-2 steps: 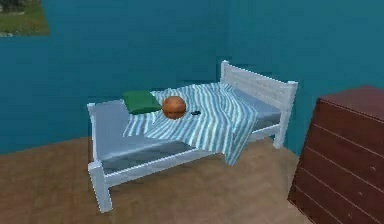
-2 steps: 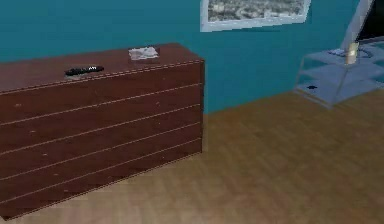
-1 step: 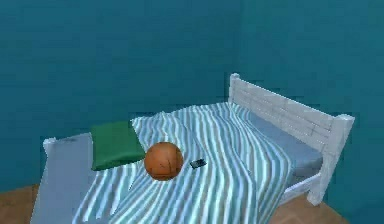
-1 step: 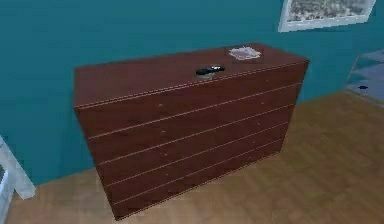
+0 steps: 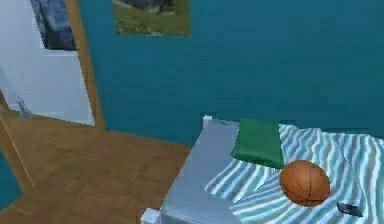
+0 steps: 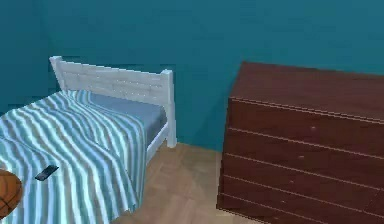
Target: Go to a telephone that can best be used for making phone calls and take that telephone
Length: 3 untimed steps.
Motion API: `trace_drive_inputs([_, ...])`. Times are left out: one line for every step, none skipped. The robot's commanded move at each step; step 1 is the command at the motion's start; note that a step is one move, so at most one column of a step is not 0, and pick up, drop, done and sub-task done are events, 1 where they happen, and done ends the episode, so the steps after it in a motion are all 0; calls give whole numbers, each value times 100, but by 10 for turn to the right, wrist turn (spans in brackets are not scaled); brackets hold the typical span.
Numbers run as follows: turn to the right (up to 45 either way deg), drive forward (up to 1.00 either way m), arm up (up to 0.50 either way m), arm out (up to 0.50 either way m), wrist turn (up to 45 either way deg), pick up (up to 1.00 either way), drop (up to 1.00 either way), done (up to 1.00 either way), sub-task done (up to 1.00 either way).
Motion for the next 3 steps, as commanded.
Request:
trace_drive_inputs([-390, 0, 0, 0, 0, 0, 0, 0, 0])
trace_drive_inputs([-30, 0, 0, 0, 0, 0, 0, 0, 0])
trace_drive_inputs([450, 0, 0, 0, 0, 0, 0, 0, 0])
